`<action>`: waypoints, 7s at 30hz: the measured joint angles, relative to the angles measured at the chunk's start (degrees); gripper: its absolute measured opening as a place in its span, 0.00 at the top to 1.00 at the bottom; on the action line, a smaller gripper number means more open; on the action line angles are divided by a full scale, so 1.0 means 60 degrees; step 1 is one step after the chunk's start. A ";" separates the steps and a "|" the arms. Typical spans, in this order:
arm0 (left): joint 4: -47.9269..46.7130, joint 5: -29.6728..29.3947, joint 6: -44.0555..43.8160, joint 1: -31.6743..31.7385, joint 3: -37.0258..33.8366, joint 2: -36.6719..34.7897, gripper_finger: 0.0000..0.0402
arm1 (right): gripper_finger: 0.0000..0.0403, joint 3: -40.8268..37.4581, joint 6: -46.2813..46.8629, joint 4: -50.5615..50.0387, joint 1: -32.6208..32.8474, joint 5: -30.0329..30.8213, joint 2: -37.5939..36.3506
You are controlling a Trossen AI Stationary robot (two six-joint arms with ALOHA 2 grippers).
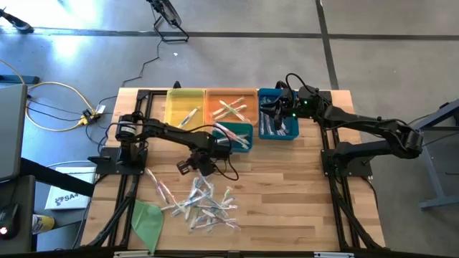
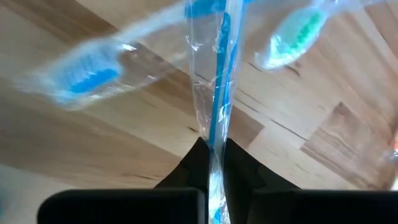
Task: Pick & Place Toothbrushes
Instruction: Put the blue toothbrush into the yellow bin
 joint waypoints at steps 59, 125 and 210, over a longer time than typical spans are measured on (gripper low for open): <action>-0.3174 -0.1056 -0.7456 0.6619 0.5746 0.0015 0.97 | 0.79 0.0000 -0.0090 0.0004 0.0000 -0.2470 -0.0958; 0.1989 -0.0764 -1.1613 0.7581 -0.2368 -0.4352 0.97 | 0.79 0.0001 -0.0320 -0.0222 0.0000 -0.0933 -0.0954; 0.2040 -0.0831 -0.9186 0.7974 0.1347 -0.2091 0.66 | 0.79 0.0000 -0.0255 -0.0667 0.0000 -0.0929 -0.0951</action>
